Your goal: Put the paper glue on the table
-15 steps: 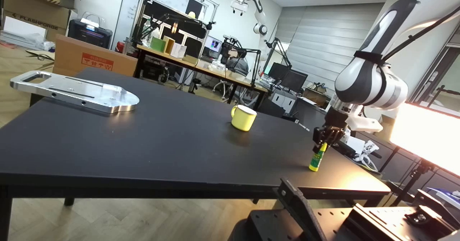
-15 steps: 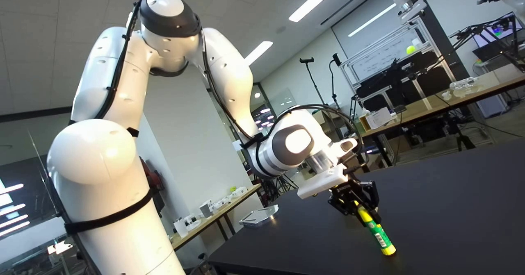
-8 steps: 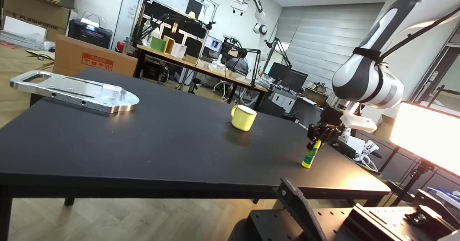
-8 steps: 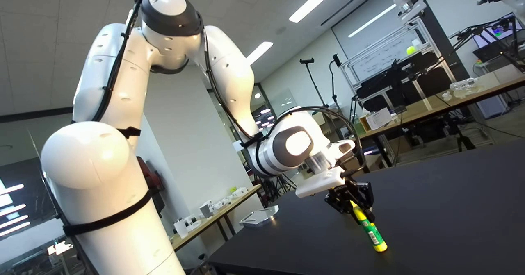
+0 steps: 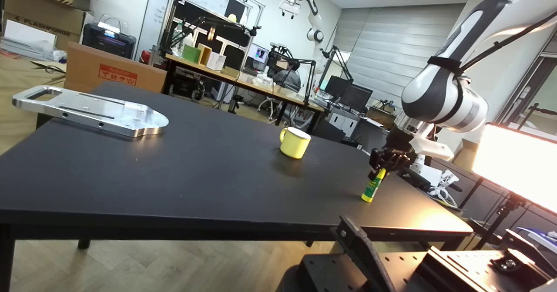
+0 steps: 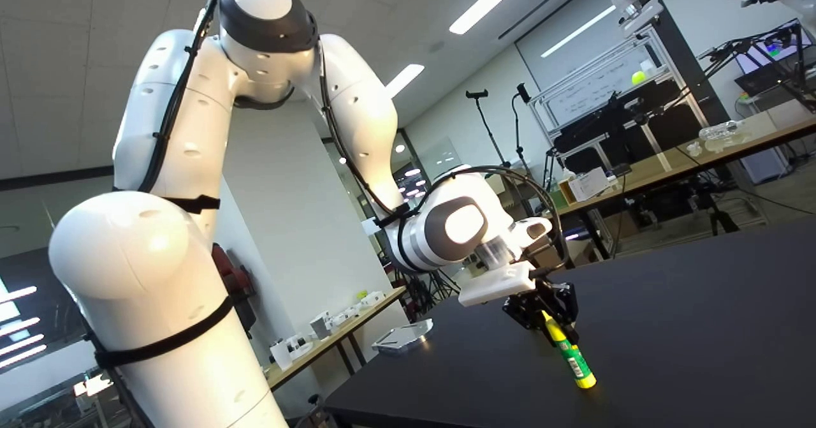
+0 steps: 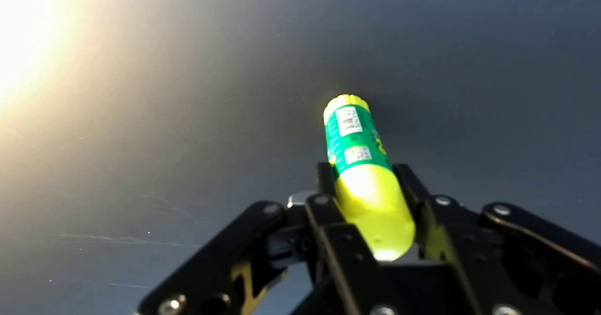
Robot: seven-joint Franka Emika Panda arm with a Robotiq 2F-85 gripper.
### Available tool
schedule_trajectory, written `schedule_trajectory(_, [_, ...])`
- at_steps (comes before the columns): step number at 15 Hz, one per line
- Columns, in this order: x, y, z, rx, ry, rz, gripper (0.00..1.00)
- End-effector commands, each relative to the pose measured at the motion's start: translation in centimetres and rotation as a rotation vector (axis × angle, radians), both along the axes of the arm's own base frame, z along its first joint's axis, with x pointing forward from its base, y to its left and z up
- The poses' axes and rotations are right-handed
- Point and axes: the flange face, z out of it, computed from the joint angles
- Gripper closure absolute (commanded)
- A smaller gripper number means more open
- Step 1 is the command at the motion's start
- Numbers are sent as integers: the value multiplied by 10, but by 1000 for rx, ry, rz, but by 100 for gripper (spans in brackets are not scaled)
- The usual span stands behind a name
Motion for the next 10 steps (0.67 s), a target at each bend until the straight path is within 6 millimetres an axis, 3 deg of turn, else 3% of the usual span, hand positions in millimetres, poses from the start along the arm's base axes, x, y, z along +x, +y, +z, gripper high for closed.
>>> schedule_trajectory(1, [0,0,-11,9,2,-27,41])
schedule_trajectory(2, [0,0,-11,11,-1,-20,40])
schedule_trajectory(5, [-2,0,-16,4,0,-8,19])
schedule_trajectory(6, [-11,-12,-8,-12,43,15,13])
schedule_trajectory(8, [0,-5,-3,-32,53,26,1])
schedule_trajectory(9, [8,1,-1,-38,57,30,0])
schedule_trajectory(10, [-8,-21,10,-29,24,24,0])
